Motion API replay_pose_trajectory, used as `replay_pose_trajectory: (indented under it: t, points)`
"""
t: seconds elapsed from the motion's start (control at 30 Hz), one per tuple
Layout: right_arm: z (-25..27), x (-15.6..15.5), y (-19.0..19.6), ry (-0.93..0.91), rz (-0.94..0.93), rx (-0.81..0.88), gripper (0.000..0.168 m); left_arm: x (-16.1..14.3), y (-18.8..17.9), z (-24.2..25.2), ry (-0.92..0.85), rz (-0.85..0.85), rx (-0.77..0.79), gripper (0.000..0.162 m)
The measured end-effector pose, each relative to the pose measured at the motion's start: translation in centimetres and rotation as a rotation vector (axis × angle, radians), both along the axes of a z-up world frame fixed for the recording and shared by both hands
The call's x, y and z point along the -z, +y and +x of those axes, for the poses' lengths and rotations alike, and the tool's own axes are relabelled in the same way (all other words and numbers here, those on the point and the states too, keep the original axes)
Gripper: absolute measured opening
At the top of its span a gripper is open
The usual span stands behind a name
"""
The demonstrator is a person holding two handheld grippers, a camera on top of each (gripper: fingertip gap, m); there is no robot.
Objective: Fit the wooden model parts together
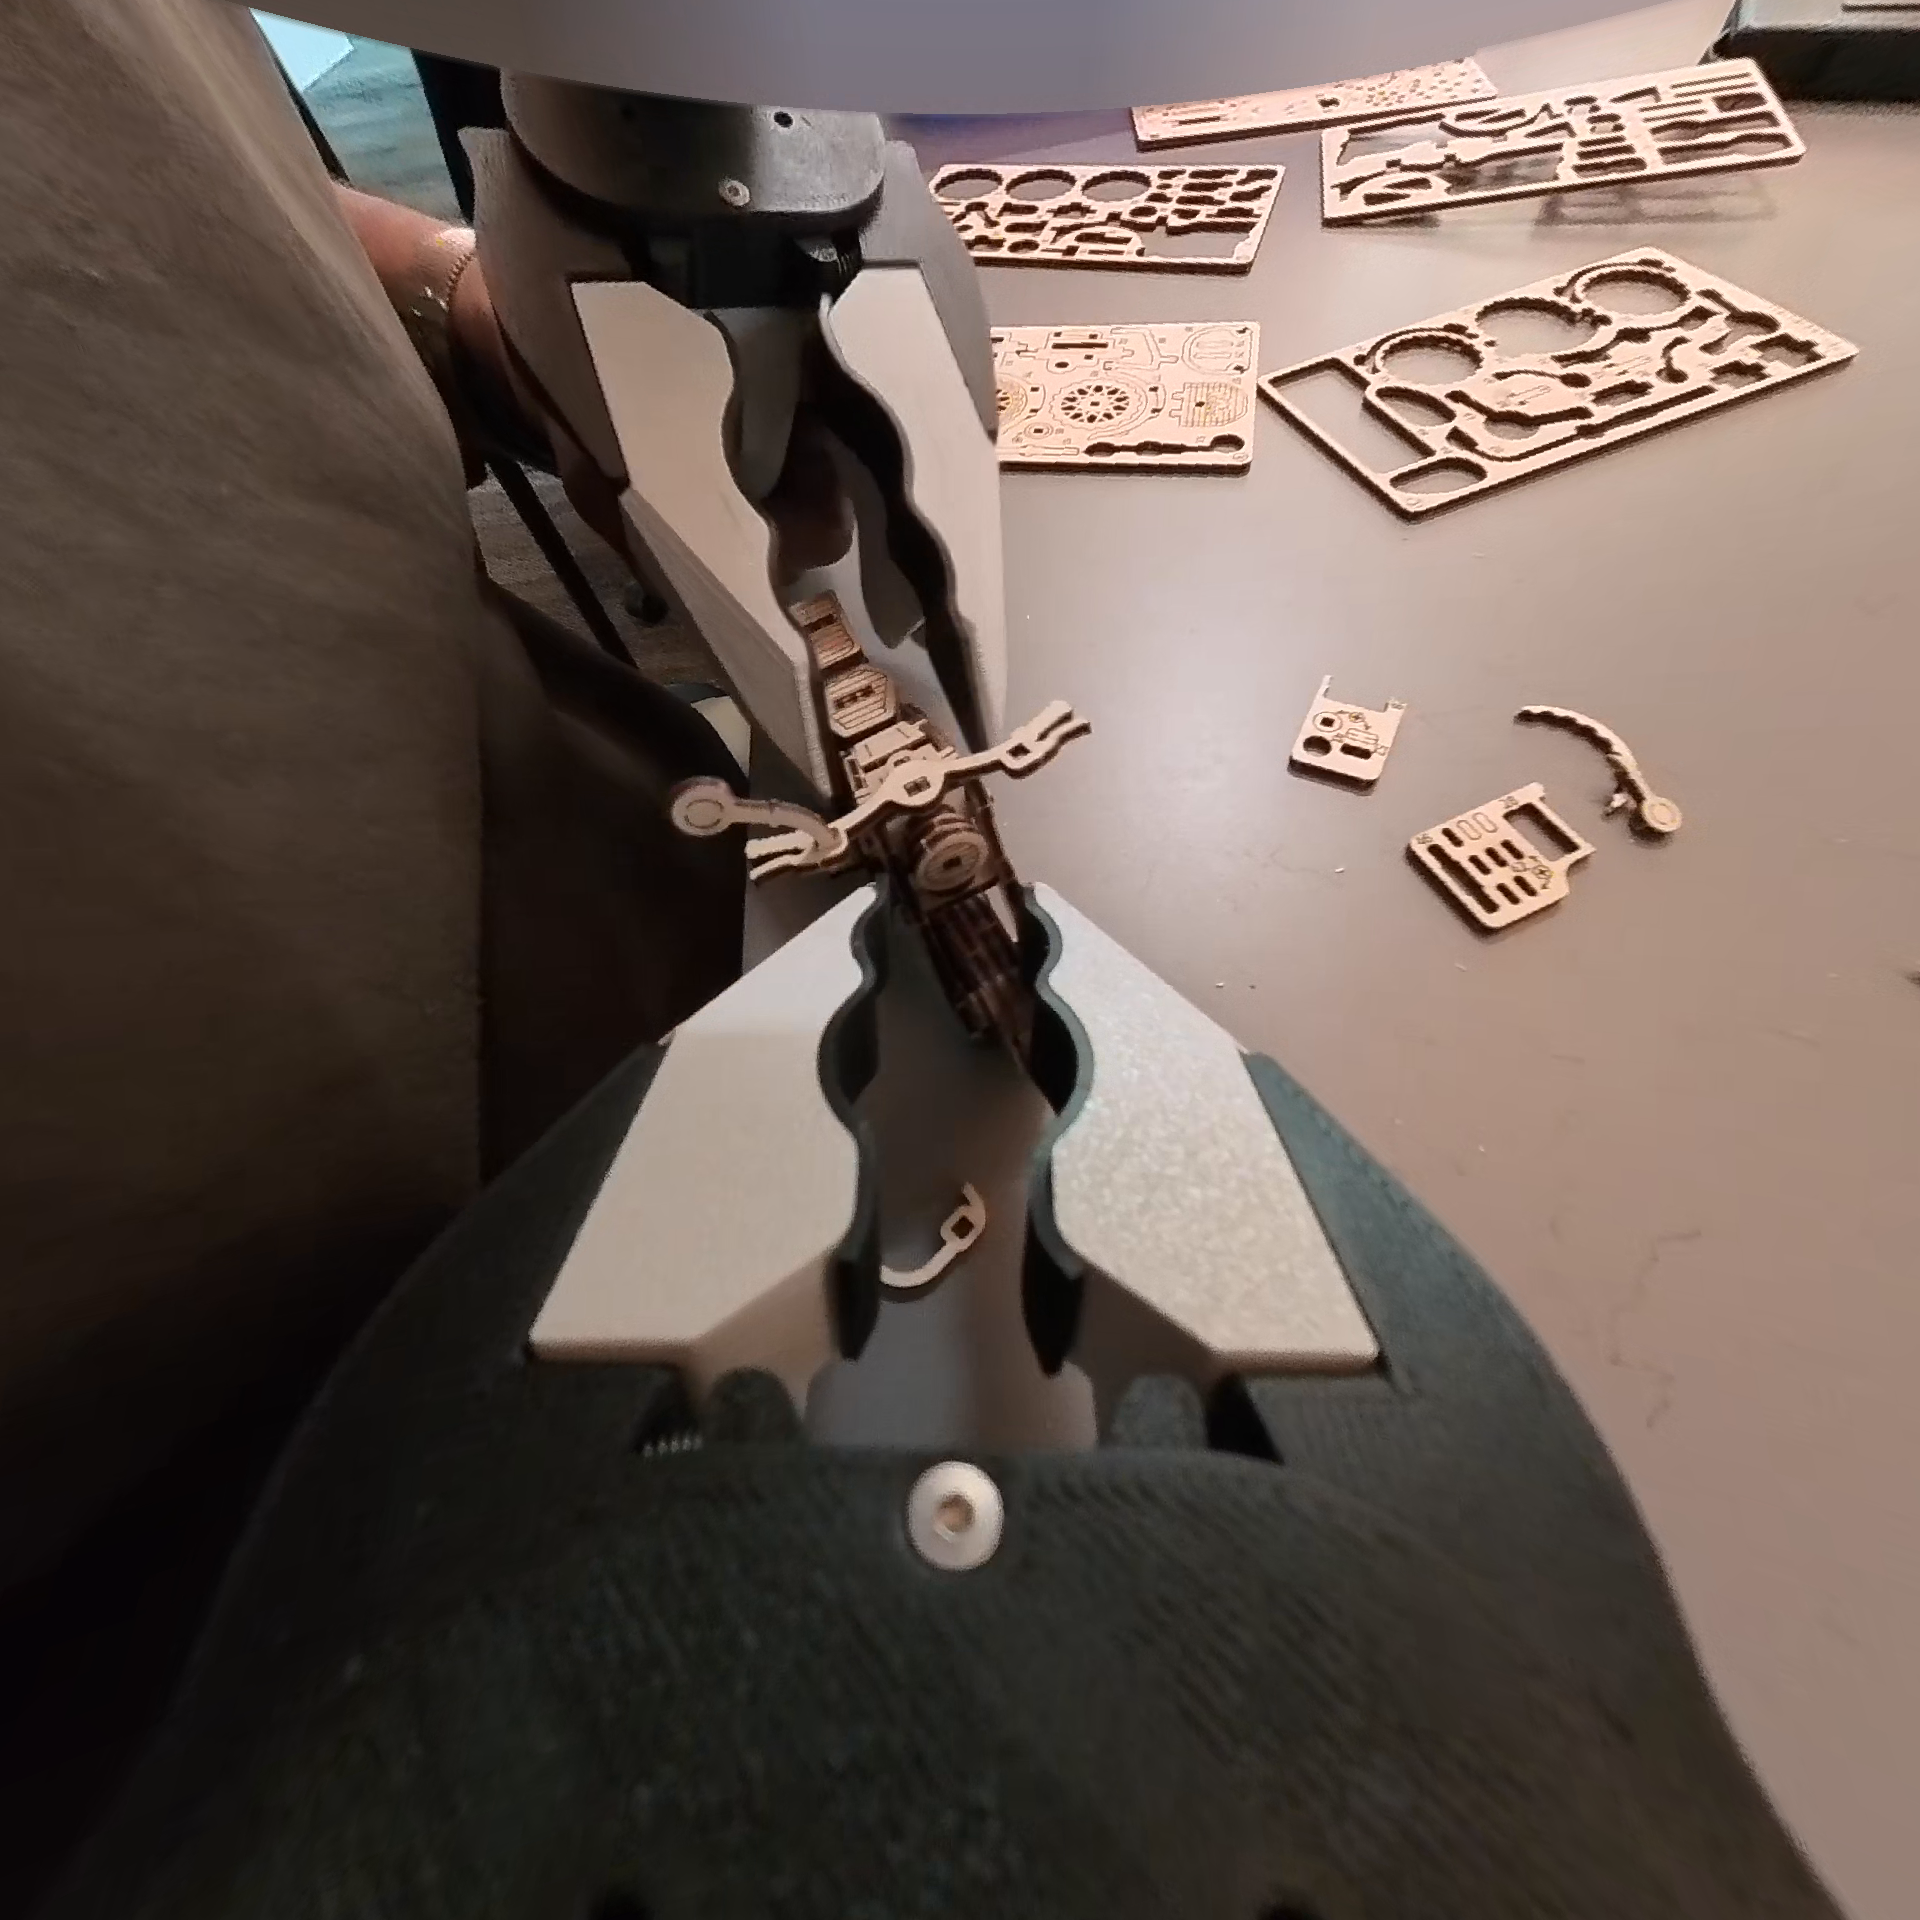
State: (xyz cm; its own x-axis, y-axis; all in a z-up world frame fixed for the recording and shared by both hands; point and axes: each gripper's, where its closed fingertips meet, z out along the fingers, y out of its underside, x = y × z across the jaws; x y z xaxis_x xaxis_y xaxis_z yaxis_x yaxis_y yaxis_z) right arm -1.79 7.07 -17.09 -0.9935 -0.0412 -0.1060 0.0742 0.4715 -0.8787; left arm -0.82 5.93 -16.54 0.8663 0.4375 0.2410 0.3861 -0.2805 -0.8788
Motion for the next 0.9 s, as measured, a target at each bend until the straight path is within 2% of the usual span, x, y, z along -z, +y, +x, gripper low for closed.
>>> replay_pose_trajectory:
  t: [0.23,0.4,0.83,0.9]
  points:
    - [-0.03,0.02,0.00,0.001,0.001,0.004,0.022,-0.04,0.85,-0.14,0.020,-0.008,-0.001,0.028]
    - [0.03,0.04,0.01,-0.001,0.003,0.004,0.022,0.17,1.07,-0.24,0.044,-0.037,-0.012,0.021]
    - [0.05,0.07,0.02,-0.001,0.005,0.005,0.022,0.18,1.07,-0.22,0.059,-0.046,-0.019,0.021]
    - [0.02,0.09,0.02,0.000,0.006,0.007,0.021,0.18,1.09,-0.15,0.060,-0.046,-0.016,0.025]
